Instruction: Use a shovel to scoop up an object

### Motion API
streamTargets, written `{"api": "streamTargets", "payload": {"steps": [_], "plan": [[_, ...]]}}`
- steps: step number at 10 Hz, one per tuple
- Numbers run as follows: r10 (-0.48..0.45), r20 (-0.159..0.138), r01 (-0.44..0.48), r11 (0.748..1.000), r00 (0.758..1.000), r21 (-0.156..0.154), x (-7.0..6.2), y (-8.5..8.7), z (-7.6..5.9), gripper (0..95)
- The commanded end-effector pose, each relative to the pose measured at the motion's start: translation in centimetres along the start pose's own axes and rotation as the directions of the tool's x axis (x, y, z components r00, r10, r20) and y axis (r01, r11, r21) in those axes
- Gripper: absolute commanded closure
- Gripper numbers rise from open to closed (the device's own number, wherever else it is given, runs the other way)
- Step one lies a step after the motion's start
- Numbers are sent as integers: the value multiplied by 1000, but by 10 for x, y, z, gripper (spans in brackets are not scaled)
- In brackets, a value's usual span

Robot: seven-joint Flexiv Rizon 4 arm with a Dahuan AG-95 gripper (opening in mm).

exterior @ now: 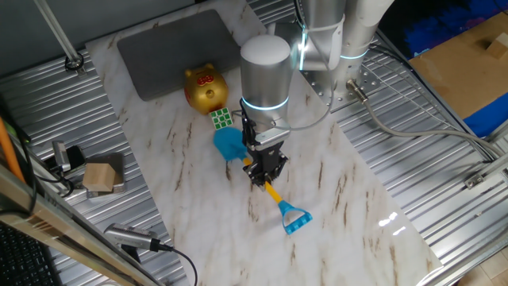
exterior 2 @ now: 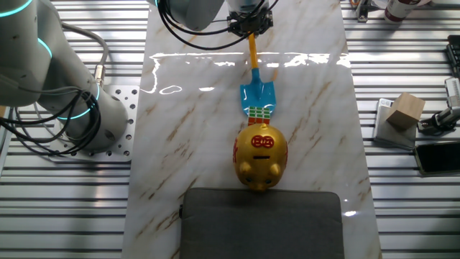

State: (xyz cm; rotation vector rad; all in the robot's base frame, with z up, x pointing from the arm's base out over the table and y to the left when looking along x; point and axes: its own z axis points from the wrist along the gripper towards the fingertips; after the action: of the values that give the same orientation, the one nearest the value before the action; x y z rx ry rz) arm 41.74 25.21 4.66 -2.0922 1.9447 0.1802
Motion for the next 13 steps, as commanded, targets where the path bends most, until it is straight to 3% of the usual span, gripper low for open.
{"api": "streamTargets", "payload": {"steps": [1,13], "plan": [[-1,-3,1,1000,1000,0,0,0,0,950],[-23,0,23,1000,1000,-1,9,-6,2,950]]}}
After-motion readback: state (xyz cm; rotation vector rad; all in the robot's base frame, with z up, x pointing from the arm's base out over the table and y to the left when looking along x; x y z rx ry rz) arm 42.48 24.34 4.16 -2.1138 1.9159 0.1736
